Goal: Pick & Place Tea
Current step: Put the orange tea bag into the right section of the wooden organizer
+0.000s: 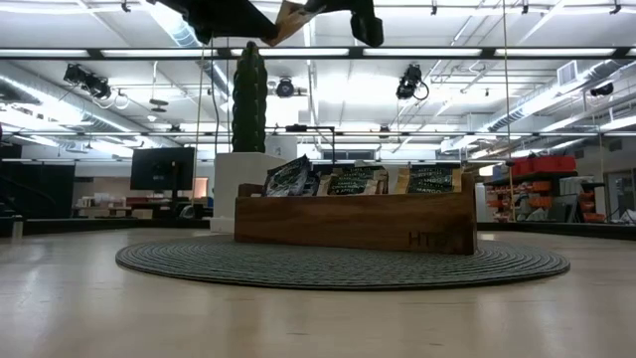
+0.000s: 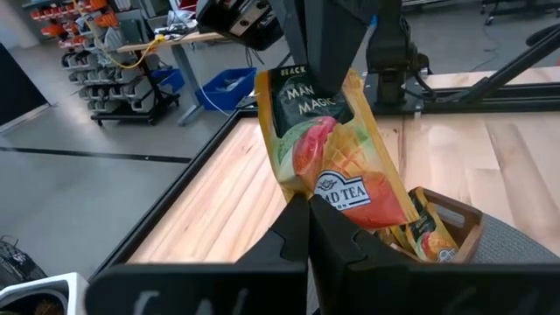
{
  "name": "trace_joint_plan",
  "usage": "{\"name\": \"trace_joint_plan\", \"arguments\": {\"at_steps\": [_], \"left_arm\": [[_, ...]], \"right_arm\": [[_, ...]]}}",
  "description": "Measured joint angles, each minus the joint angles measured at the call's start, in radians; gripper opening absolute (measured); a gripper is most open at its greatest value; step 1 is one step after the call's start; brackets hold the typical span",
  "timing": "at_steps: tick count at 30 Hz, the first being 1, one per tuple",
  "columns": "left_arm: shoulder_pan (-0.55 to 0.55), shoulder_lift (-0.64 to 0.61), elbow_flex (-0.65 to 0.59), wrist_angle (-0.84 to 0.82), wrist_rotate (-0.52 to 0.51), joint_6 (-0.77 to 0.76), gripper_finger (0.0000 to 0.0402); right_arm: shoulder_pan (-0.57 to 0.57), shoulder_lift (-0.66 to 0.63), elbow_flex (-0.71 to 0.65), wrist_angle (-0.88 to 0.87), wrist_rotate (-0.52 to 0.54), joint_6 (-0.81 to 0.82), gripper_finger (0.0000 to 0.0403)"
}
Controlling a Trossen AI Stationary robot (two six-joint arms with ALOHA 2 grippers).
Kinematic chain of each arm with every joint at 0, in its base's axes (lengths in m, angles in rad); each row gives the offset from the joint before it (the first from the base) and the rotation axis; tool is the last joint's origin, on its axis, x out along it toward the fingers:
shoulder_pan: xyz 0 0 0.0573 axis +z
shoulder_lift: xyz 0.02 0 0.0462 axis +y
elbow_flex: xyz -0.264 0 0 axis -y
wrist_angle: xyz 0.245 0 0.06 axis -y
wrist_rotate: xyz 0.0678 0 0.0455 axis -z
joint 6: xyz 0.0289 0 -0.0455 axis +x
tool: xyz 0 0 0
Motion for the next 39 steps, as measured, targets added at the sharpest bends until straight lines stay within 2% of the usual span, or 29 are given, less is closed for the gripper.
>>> {"name": "trace_joint_plan", "arguments": {"at_steps": [10, 18, 24, 29, 32, 39], "left_arm": [[-0.002, -0.002, 0.003, 0.014, -0.026, -0.090, 0.0011], [-0.035, -0.003, 0.000, -0.006, -0.030, -0.108, 0.0073], [-0.043, -0.002, 0.000, -0.016, -0.030, -0.162, 0.0111], [-0.040, -0.002, 0.000, -0.018, -0.035, -0.186, 0.0128], [-0.041, -0.002, 0.000, -0.018, -0.037, -0.187, 0.0131], [-0.040, -0.002, 0.000, -0.015, -0.037, -0.186, 0.0129]], "right_arm": [[0.002, -0.031, 0.000, -0.002, 0.116, -0.037, 0.0001], [0.005, -0.126, 0.002, -0.162, 0.217, -0.054, 0.0001], [0.097, -0.156, -0.006, -0.325, 0.224, -0.027, 0.0000], [0.208, -0.152, -0.122, -0.309, 0.244, 0.054, 0.0000], [0.262, -0.152, -0.226, -0.223, 0.246, 0.096, 0.0000], [0.301, -0.151, -0.445, -0.046, 0.335, 0.250, 0.0000]]}}
